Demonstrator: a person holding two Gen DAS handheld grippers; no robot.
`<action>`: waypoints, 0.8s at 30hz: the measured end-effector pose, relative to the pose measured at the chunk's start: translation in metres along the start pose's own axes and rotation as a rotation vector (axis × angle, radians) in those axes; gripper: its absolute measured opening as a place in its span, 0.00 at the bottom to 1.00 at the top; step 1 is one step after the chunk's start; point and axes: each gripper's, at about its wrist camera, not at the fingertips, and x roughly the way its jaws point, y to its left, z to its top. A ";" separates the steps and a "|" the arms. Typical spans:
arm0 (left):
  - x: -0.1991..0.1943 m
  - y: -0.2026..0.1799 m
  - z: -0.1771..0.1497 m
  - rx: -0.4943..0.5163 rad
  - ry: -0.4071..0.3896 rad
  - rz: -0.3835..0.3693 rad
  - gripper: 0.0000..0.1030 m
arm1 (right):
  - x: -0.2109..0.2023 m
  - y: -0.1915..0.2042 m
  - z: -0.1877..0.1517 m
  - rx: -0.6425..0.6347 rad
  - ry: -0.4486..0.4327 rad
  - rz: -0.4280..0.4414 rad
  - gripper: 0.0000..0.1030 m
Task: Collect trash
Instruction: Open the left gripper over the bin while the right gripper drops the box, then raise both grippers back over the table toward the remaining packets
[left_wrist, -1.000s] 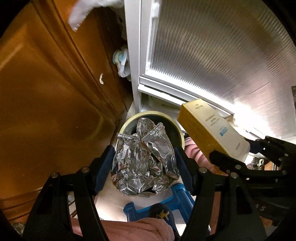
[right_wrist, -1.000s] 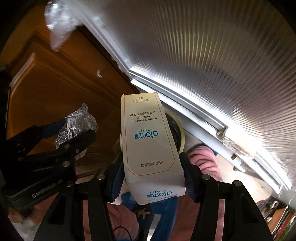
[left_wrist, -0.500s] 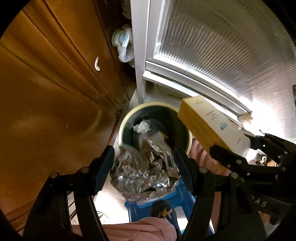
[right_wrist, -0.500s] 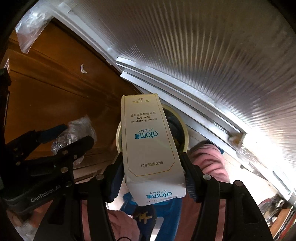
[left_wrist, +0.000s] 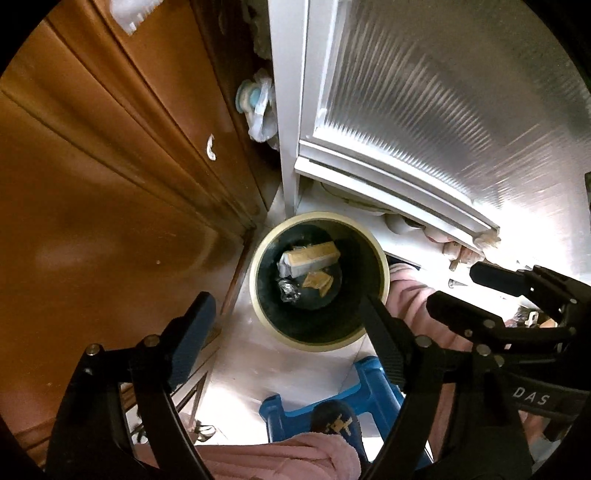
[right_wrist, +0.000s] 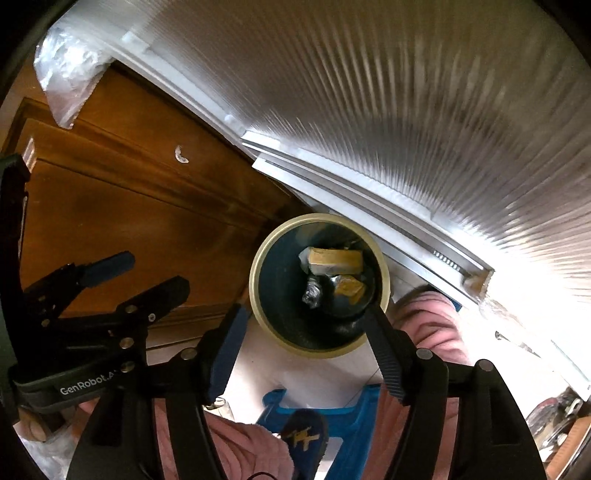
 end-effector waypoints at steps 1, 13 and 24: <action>-0.002 0.000 0.000 0.002 -0.006 0.000 0.76 | -0.003 0.002 -0.004 -0.001 -0.007 0.000 0.66; -0.093 -0.002 -0.022 -0.001 -0.125 -0.017 0.76 | -0.050 0.024 -0.045 -0.063 -0.119 -0.008 0.70; -0.191 0.002 -0.052 -0.007 -0.253 -0.045 0.76 | -0.142 0.069 -0.077 -0.200 -0.256 -0.072 0.70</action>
